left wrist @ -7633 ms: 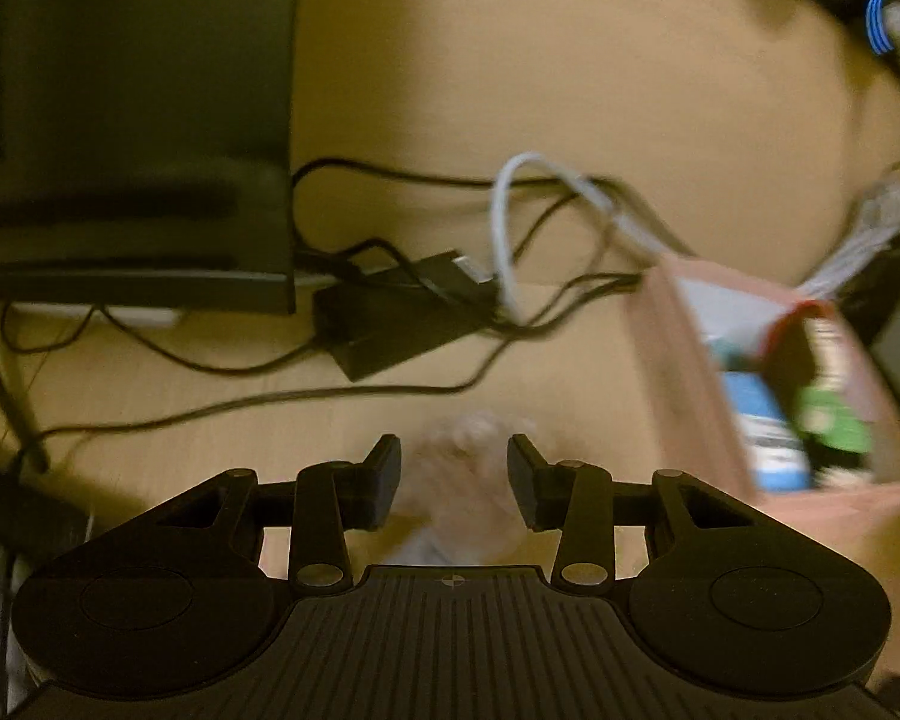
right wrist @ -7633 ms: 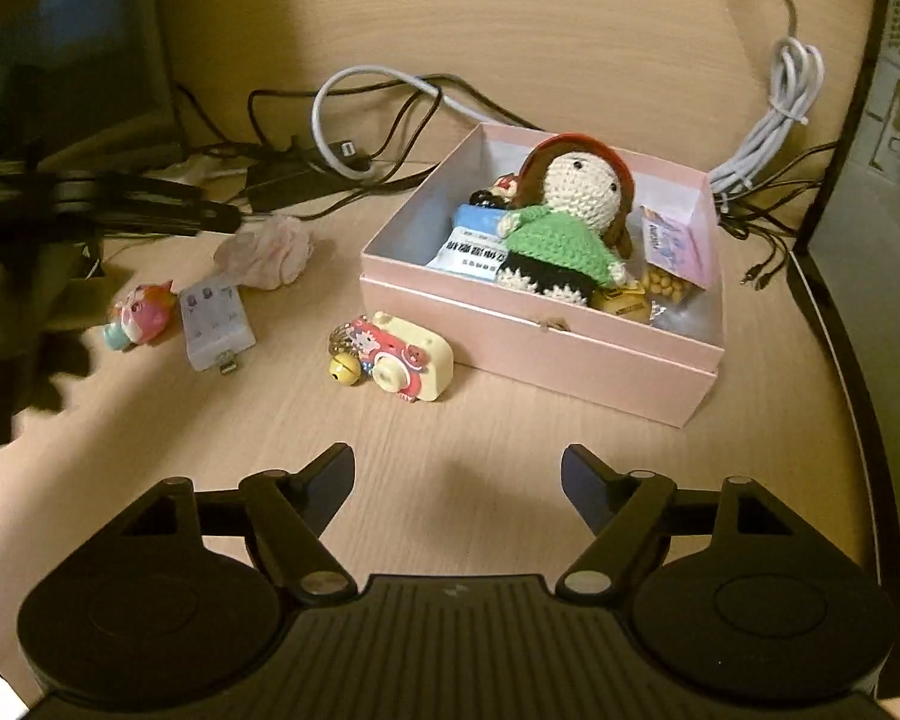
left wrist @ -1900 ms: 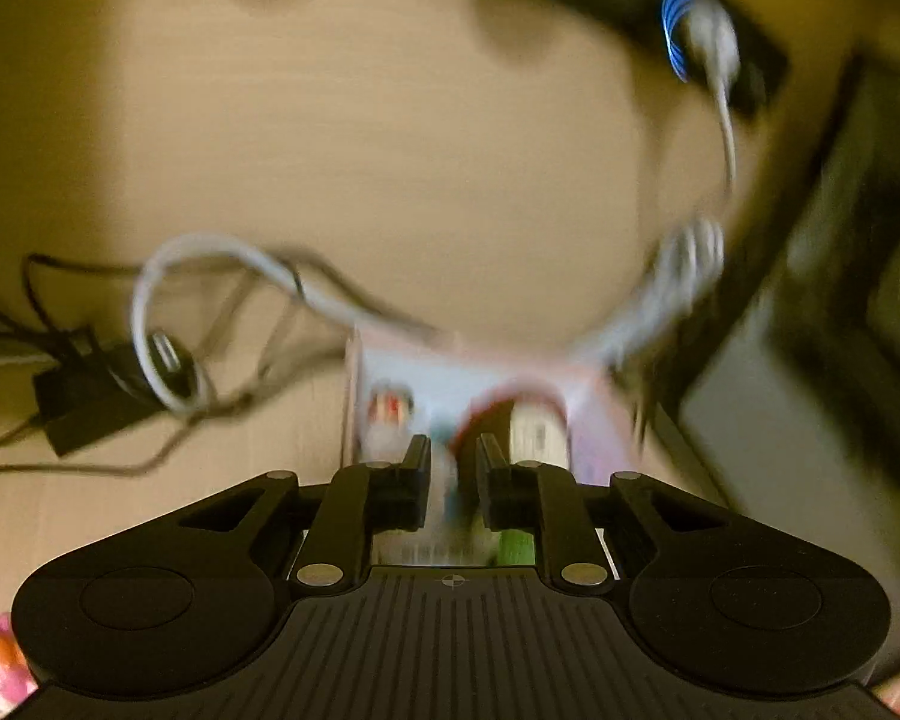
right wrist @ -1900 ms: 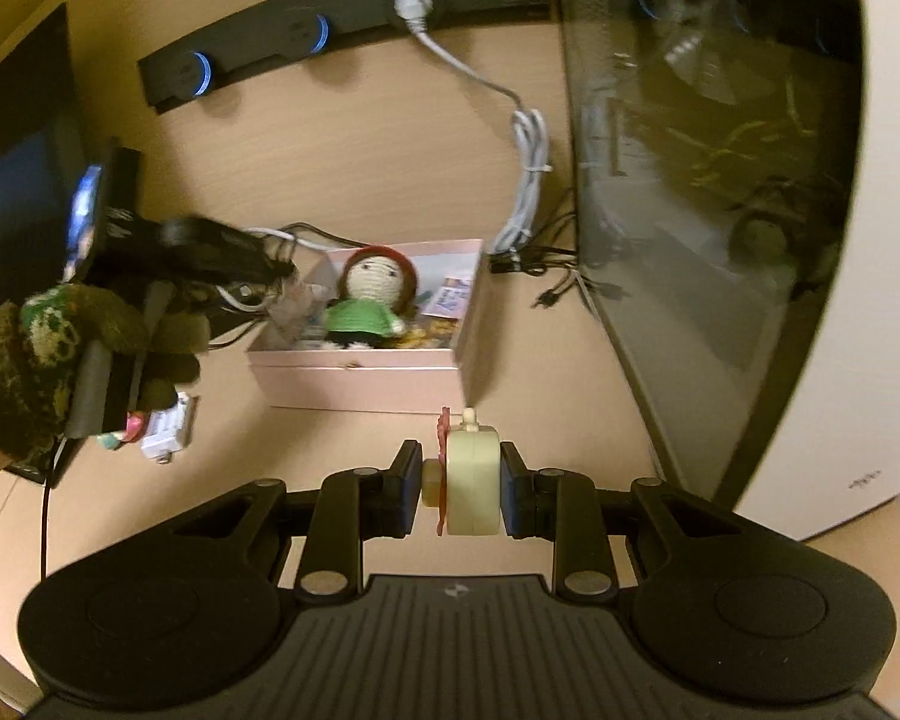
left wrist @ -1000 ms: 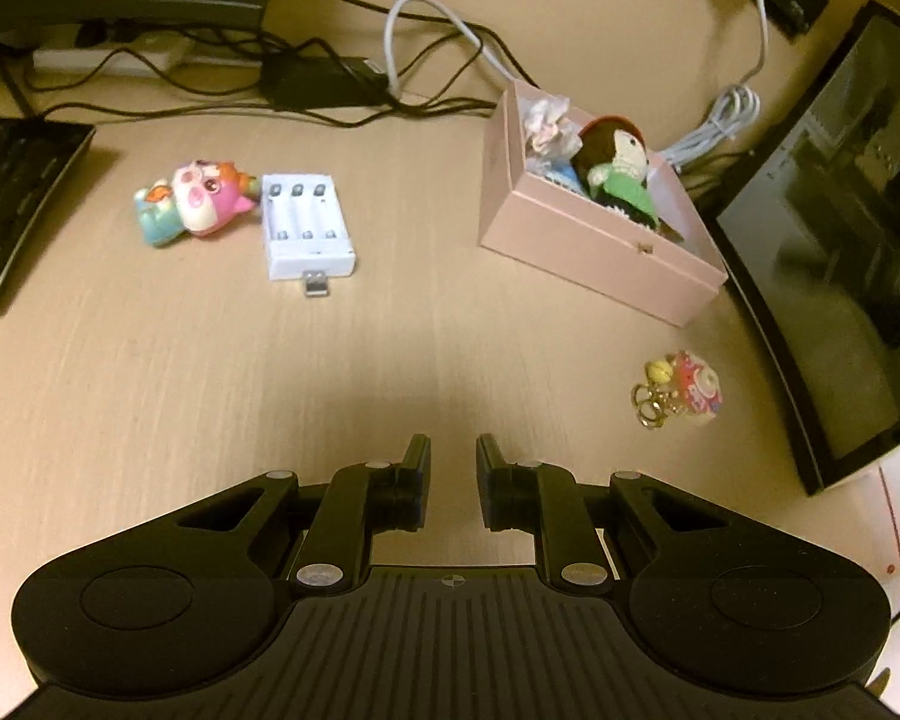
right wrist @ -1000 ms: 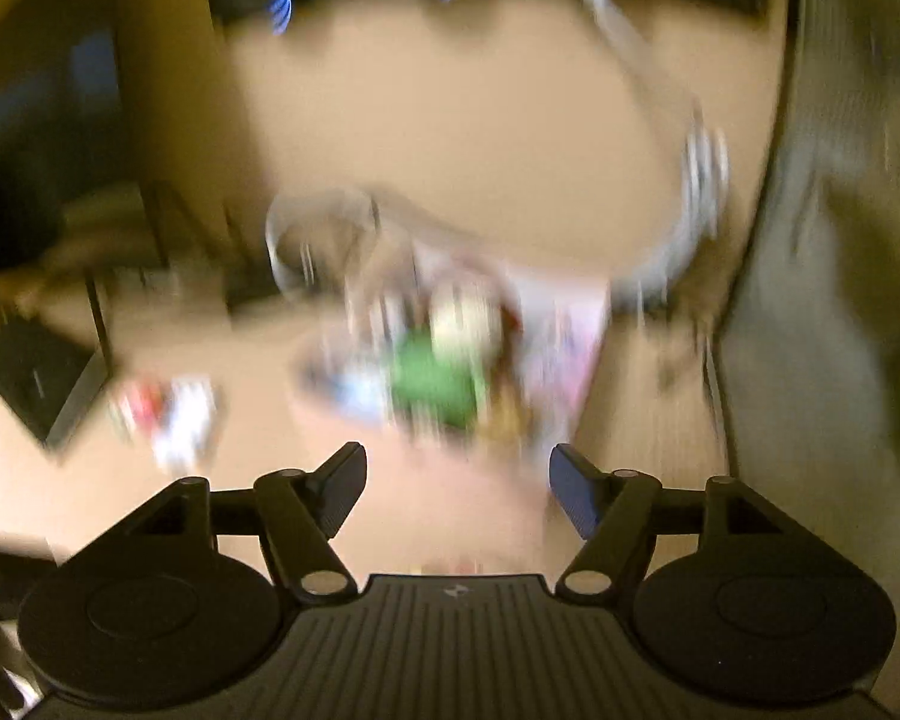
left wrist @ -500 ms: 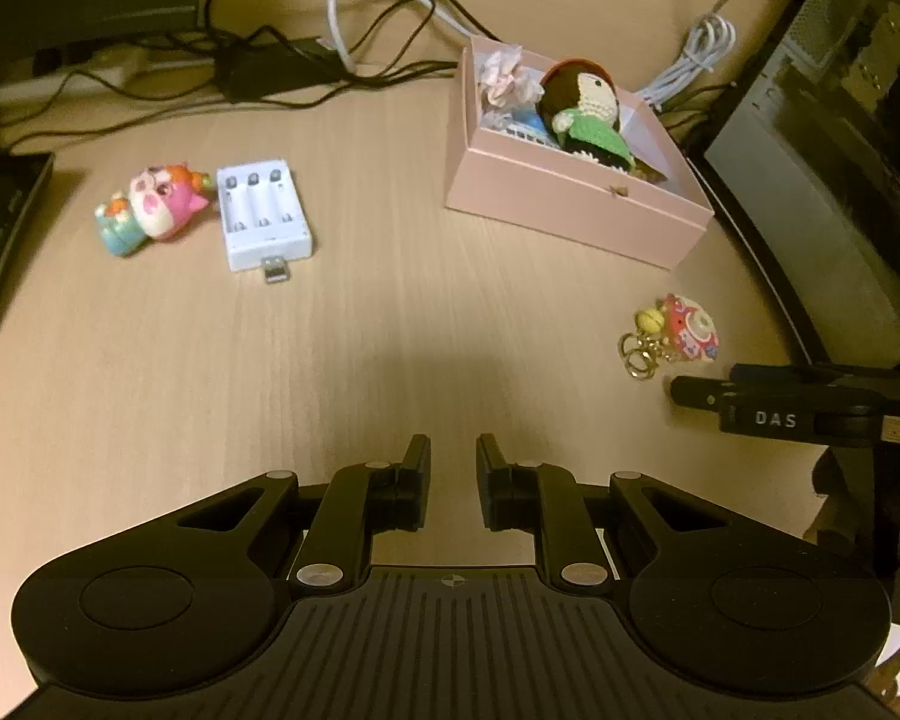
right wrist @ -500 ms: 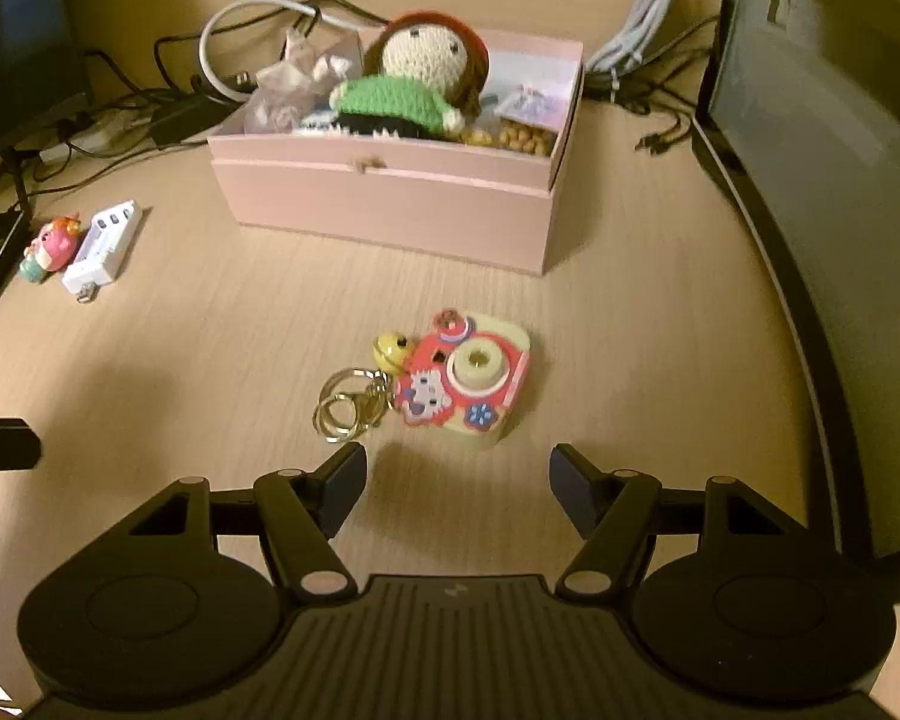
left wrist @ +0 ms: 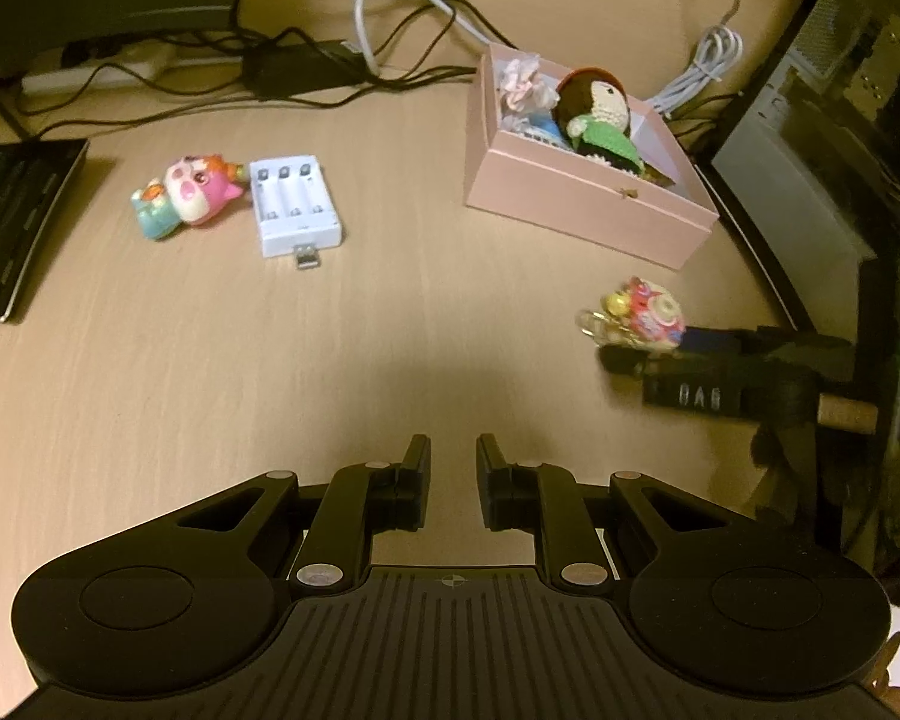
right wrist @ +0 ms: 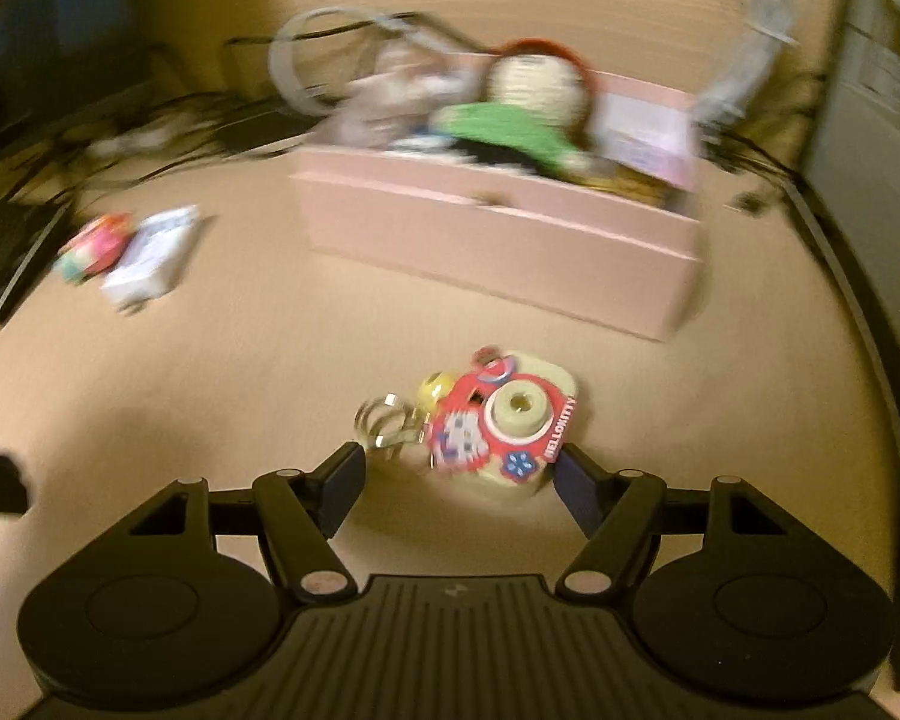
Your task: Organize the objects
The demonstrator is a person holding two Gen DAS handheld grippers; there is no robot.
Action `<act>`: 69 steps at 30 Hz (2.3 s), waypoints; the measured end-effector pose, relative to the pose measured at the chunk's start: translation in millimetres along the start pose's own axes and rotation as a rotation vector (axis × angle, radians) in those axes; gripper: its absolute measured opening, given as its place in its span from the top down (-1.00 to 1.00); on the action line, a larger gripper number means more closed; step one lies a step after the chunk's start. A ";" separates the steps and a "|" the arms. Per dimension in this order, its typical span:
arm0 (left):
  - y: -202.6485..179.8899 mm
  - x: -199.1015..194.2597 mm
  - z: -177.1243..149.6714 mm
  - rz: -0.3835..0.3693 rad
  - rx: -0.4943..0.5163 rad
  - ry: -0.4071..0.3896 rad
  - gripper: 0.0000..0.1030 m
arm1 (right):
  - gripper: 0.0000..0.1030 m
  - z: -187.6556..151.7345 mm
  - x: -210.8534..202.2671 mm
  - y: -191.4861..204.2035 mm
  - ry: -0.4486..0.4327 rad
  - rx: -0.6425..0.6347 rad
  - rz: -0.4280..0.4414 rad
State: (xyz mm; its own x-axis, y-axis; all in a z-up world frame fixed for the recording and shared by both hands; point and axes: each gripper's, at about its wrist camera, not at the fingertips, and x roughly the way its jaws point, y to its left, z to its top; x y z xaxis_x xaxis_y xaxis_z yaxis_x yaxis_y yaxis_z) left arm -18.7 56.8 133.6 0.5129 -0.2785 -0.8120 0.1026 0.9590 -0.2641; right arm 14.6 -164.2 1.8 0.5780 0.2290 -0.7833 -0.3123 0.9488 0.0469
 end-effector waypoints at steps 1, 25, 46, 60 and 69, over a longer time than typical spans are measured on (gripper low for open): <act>1.6 -0.5 -0.4 0.000 -0.003 0.000 0.66 | -0.38 -2.8 -2.2 7.1 0.006 -0.041 0.028; 11.6 8.2 -6.2 -0.006 -0.055 0.042 0.66 | -0.20 12.1 2.7 1.3 -0.008 0.009 -0.053; 31.5 18.3 -6.8 -0.018 -0.156 0.044 0.66 | -0.62 185.2 -122.0 -83.3 -0.410 0.250 -0.120; 60.0 9.9 31.6 0.135 -0.139 -0.158 0.67 | -0.83 31.0 -94.6 -38.2 -0.183 0.172 -0.147; 36.3 47.2 30.0 0.124 0.067 -0.092 0.66 | -0.84 -41.1 -47.2 12.7 -0.053 -0.014 -0.197</act>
State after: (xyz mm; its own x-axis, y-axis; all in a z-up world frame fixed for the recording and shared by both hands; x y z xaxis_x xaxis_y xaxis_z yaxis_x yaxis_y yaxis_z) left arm 34.8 80.1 101.3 0.6009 -0.1550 -0.7841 0.0886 0.9879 -0.1274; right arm -47.6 -171.9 13.8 0.6677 0.0512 -0.7427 -0.1999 0.9733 -0.1126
